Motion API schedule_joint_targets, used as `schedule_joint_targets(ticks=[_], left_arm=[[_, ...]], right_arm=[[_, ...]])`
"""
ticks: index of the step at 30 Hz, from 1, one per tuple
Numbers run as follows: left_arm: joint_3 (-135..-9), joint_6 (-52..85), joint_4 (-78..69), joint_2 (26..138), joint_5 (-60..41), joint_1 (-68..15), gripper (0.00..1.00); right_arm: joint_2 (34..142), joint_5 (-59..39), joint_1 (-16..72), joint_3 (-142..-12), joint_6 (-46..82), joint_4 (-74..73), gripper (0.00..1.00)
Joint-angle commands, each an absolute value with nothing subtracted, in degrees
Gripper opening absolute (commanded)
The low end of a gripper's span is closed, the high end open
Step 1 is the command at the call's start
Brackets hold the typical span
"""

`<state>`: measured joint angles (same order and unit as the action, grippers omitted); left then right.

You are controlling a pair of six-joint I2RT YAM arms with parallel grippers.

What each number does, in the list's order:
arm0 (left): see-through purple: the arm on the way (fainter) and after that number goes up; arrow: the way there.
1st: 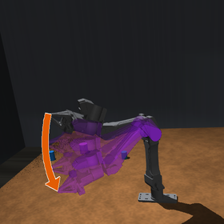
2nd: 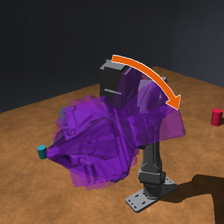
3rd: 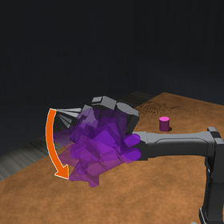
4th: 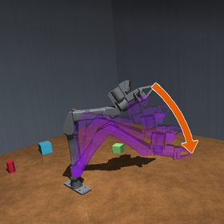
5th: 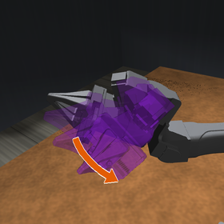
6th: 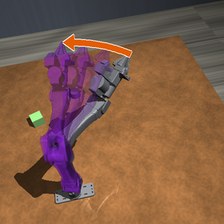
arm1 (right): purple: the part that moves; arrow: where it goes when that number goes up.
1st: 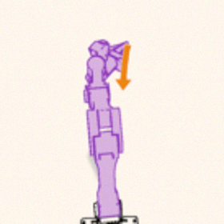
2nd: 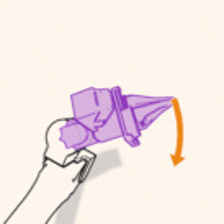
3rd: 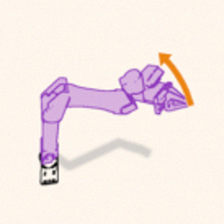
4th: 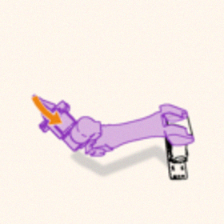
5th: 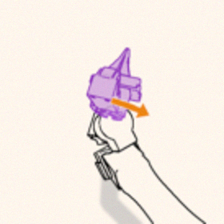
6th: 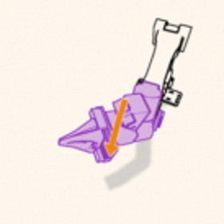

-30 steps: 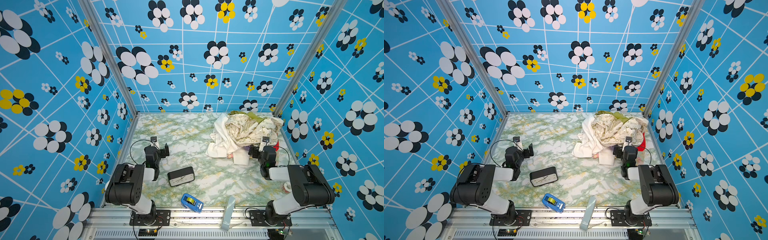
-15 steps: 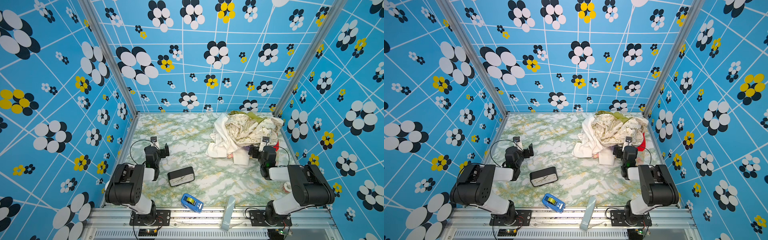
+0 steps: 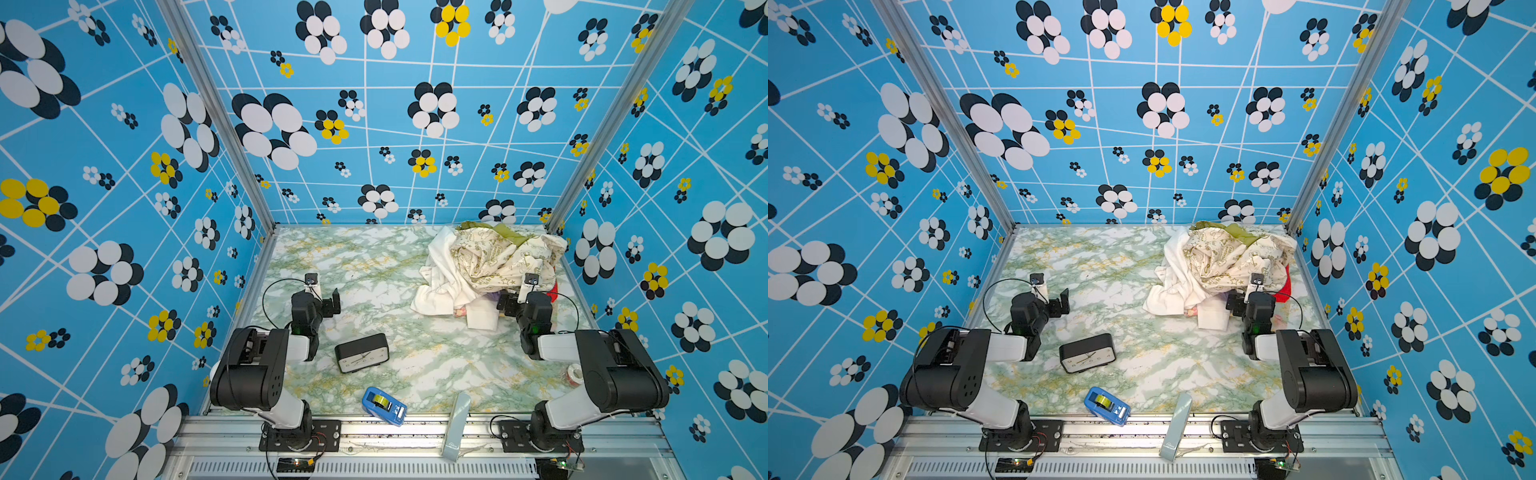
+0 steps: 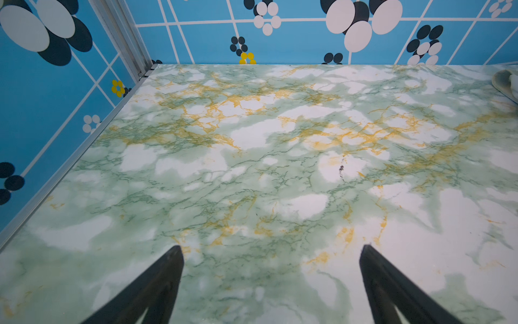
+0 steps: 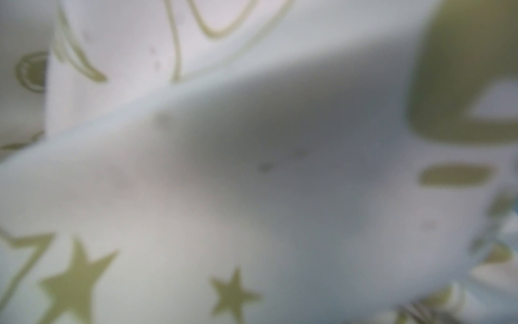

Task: Pick out a specific cloth from the pile

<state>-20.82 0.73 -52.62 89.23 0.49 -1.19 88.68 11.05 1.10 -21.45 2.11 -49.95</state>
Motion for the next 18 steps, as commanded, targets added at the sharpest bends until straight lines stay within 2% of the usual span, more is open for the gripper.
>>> schedule_joint_targets(ticks=[1, 4, 6, 8, 10, 11, 18], left_arm=[[-22.16, -0.01, -51.94, 88.68, -1.28, -0.9, 0.99], [-22.15, 0.0, -51.9, 88.68, -1.48, -0.79, 0.99], [-22.07, 0.01, -52.1, 88.63, -1.49, -0.81, 0.99], [-22.17, 0.49, -51.87, 88.26, 0.63, -0.87, 0.99], [-23.21, 1.4, -47.67, 85.4, 4.21, -1.01, 0.99], [-24.19, 1.69, -44.28, 83.27, 6.39, -1.35, 0.98], [-31.85, 1.89, -17.48, 67.13, 17.6, -9.09, 0.98]], right_arm=[[88.5, 10.66, 1.23, -22.24, 2.13, -51.25, 0.99], [88.49, 10.68, 1.19, -22.19, 2.1, -51.31, 0.99], [88.42, 10.8, 1.19, -22.15, 1.92, -51.24, 0.93], [88.28, 11.92, 1.56, -22.05, 1.92, -51.44, 0.92], [87.23, 13.98, 2.05, -22.45, 2.12, -50.27, 0.93], [86.1, 14.67, 2.33, -22.76, 1.8, -48.95, 0.99], [71.71, 23.22, 9.18, -32.66, 0.75, -14.47, 0.99]])
